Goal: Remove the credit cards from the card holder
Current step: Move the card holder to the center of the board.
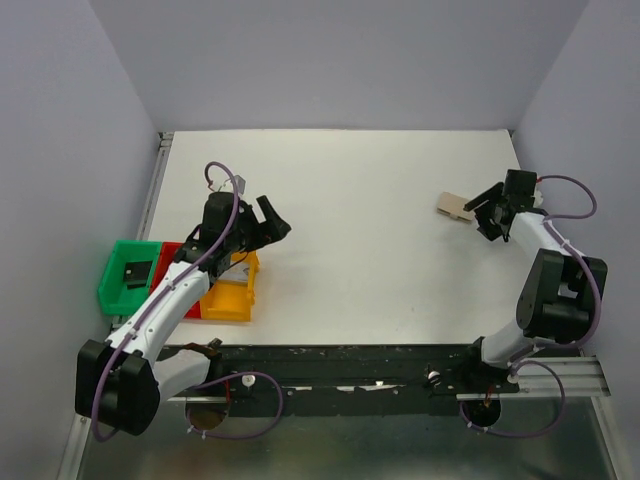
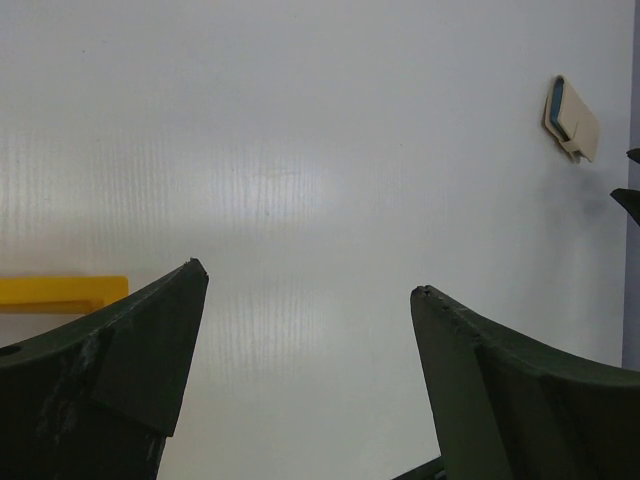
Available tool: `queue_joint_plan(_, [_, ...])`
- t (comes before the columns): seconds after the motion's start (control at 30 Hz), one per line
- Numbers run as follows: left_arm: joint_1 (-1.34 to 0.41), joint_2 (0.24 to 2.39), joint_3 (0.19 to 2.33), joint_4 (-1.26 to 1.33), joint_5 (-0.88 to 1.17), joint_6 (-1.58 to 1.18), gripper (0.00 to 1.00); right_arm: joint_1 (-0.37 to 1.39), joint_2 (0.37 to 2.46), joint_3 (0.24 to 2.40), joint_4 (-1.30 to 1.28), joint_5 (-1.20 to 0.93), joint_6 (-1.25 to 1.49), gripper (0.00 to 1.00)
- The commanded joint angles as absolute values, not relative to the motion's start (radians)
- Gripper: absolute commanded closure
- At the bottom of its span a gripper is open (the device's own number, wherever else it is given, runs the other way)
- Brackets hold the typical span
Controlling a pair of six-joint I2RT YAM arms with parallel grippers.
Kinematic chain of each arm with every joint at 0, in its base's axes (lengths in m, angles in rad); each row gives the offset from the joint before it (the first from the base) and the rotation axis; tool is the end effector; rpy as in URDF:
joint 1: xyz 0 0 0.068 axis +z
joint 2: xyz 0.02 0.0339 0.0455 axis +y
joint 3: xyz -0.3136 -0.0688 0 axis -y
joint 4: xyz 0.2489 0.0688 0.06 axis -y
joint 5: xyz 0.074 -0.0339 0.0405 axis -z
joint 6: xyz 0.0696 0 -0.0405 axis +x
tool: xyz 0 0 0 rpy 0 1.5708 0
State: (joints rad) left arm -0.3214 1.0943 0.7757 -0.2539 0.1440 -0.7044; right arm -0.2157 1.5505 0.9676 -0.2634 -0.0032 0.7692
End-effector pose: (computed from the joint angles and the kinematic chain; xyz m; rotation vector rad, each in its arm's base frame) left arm 0.2354 -0.0889 0.2938 -0.3385 2.2068 -0.7370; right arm 0.3416 -0.0746 0.2326 1.1491 2.1449 0.2557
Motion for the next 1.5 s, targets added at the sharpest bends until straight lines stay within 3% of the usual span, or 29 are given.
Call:
queue_joint_plan(0.0, [-0.325, 1.112, 0.773, -0.23, 0.176, -0.721, 0.04, -0.247, 1.632, 1.017, -0.261, -0.055, 0.781, 0.3])
queue_joint_plan(1.2, [-0.325, 1.178, 0.775, -0.215, 0.183, -0.747, 0.04, -0.276, 1.907, 1.308, -0.449, -0.121, 0.698, 0.53])
queue_joint_plan(1.47, [-0.325, 1.172, 0.764, -0.204, 0.196, -0.752, 0.04, -0.273, 1.865, 1.345, -0.471, -0.032, 0.623, 0.45])
